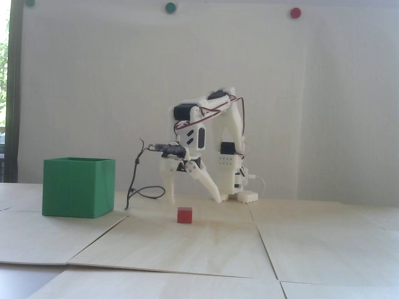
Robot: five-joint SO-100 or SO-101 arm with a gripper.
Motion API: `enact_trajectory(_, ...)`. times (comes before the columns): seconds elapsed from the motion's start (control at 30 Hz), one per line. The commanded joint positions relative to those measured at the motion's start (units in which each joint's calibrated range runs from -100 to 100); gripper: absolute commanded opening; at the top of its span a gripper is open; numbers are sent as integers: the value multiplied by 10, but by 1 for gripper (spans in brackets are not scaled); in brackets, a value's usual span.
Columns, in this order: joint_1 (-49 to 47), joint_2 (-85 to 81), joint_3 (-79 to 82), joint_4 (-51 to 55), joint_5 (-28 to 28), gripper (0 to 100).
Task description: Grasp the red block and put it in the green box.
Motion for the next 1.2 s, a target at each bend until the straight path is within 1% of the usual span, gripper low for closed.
enact_trajectory(0.0,19,-3,-88,-8,0,43)
enact_trajectory(0.33,-29,9,-102,-3,-1,43)
enact_trajectory(0.4,-37,13,-102,-9,-23,43)
enact_trajectory(0.5,-63,23,-102,-8,-73,43)
enact_trajectory(0.83,-105,24,-104,-7,-126,43)
enact_trajectory(1.03,-101,57,-203,5,-126,43)
enact_trajectory(1.1,-101,96,-283,40,-126,43)
enact_trajectory(1.17,-101,132,-377,115,-126,43)
